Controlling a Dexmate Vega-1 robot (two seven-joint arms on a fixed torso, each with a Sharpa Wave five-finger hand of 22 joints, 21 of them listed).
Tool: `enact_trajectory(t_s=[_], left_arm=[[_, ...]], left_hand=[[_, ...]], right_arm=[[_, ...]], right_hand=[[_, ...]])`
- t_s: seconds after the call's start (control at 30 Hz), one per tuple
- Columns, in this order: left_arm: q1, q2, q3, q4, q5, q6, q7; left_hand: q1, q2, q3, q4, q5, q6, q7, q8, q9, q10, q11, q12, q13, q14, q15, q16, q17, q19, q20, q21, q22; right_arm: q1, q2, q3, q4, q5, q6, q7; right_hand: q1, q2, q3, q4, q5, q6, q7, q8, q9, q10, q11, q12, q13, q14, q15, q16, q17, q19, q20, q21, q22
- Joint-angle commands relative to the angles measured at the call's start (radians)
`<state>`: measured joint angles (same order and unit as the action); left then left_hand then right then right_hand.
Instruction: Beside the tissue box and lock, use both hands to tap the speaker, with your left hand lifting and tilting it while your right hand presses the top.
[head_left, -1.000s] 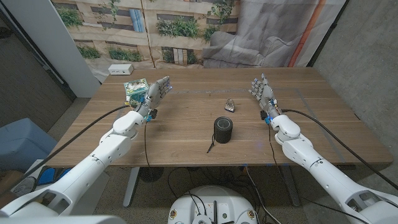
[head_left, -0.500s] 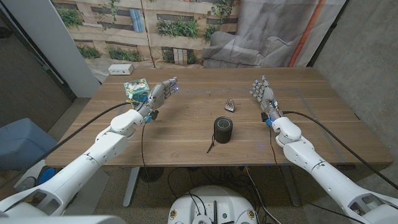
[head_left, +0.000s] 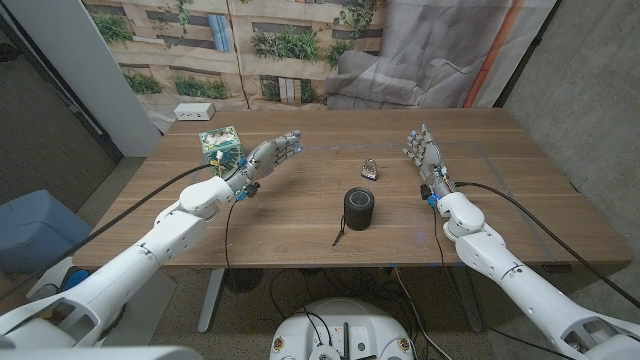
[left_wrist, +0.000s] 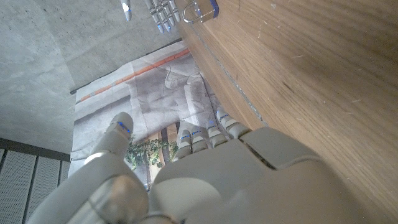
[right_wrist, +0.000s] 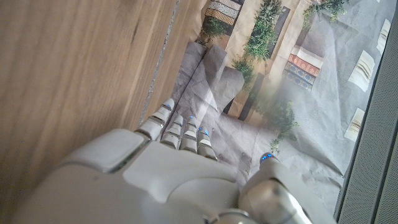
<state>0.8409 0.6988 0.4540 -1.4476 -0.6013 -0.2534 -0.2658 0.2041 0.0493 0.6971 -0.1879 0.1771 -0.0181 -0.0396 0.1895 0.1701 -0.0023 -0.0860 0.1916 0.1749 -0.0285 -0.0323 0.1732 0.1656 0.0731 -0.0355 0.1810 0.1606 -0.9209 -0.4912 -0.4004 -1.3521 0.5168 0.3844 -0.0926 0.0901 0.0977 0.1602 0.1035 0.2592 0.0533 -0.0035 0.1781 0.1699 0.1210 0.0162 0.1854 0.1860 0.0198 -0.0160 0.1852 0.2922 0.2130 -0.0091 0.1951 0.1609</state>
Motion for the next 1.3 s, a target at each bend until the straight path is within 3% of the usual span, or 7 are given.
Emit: enact_trajectory(t_s=[0.03,0.27,0.77,0.83,1.0,1.3], left_arm=[[-0.101,-0.038,0.066,0.135,0.027,-0.117,-0.295],[-0.143,-0.056,0.091,0.199,0.028,-0.146,-0.386],[-0.203,-0.069,0.146,0.28,0.066,-0.193,-0.534],[-0.202,-0.064,0.151,0.274,0.077,-0.199,-0.535],[-0.201,-0.045,0.162,0.241,0.105,-0.198,-0.537],[-0.235,0.001,0.202,0.188,0.217,-0.2,-0.539]], left_hand=[[0.021,-0.002,0.005,-0.005,-0.001,0.002,-0.013,0.006,0.004,0.001,-0.009,-0.005,0.002,-0.004,-0.072,0.0,0.001,-0.001,-0.047,0.0,0.004],[0.04,-0.007,0.008,-0.006,0.001,0.003,-0.015,0.008,0.004,0.003,-0.014,-0.004,0.002,0.003,-0.08,0.003,0.001,-0.001,-0.048,0.0,0.004],[0.082,-0.016,0.02,-0.007,0.008,-0.014,-0.01,0.005,0.005,0.0,-0.013,-0.005,0.002,0.005,-0.072,0.003,0.001,-0.003,-0.044,-0.002,0.003],[0.113,-0.023,0.031,-0.008,0.013,-0.01,-0.027,0.01,0.005,0.002,-0.023,-0.003,0.002,0.007,-0.083,0.003,0.001,-0.002,-0.06,-0.001,0.003],[0.132,-0.028,0.038,-0.008,0.014,-0.01,-0.039,0.011,0.005,0.001,-0.029,-0.003,0.002,-0.001,-0.086,0.001,0.001,-0.004,-0.071,-0.002,0.003],[0.176,-0.038,0.053,-0.008,0.017,-0.007,-0.043,0.014,0.005,-0.01,-0.031,-0.007,0.002,-0.017,-0.096,-0.002,0.001,-0.014,-0.081,-0.006,0.002]], right_arm=[[-0.011,-0.008,-0.008,0.005,-0.037,0.011,-0.024],[-0.007,0.0,-0.011,0.029,-0.034,0.021,-0.014],[0.018,0.032,-0.021,0.107,-0.049,0.082,-0.004],[0.017,0.032,-0.021,0.111,-0.05,0.088,-0.003],[0.005,0.03,-0.018,0.105,-0.049,0.096,-0.007],[-0.015,0.012,-0.009,0.074,-0.054,0.086,-0.023]], right_hand=[[-0.003,0.007,0.004,-0.001,0.004,-0.01,0.013,0.001,0.004,-0.008,0.003,-0.001,0.002,-0.007,-0.003,0.002,-0.002,-0.004,-0.004,-0.003,0.005],[-0.005,0.007,0.005,0.0,0.004,-0.017,0.026,0.0,0.004,-0.018,0.006,-0.003,0.001,-0.012,-0.002,0.003,-0.005,-0.007,-0.007,-0.006,0.005],[-0.009,0.008,0.006,0.002,0.005,-0.018,0.024,0.002,0.005,-0.016,0.005,0.001,0.001,-0.011,0.0,0.006,-0.011,-0.007,-0.006,-0.007,0.005],[-0.009,0.008,0.006,0.002,0.005,-0.019,0.024,0.002,0.005,-0.016,0.005,0.001,0.001,-0.01,0.0,0.006,-0.011,-0.007,-0.007,-0.007,0.005],[-0.01,0.009,0.007,0.002,0.005,-0.019,0.023,0.003,0.005,-0.016,0.004,0.001,0.001,-0.01,0.001,0.007,-0.013,-0.007,-0.006,-0.007,0.005],[-0.013,0.009,0.008,0.003,0.006,-0.02,0.024,0.004,0.005,-0.015,0.005,0.003,0.0,-0.009,0.003,0.009,-0.016,-0.003,-0.003,-0.006,0.005]])
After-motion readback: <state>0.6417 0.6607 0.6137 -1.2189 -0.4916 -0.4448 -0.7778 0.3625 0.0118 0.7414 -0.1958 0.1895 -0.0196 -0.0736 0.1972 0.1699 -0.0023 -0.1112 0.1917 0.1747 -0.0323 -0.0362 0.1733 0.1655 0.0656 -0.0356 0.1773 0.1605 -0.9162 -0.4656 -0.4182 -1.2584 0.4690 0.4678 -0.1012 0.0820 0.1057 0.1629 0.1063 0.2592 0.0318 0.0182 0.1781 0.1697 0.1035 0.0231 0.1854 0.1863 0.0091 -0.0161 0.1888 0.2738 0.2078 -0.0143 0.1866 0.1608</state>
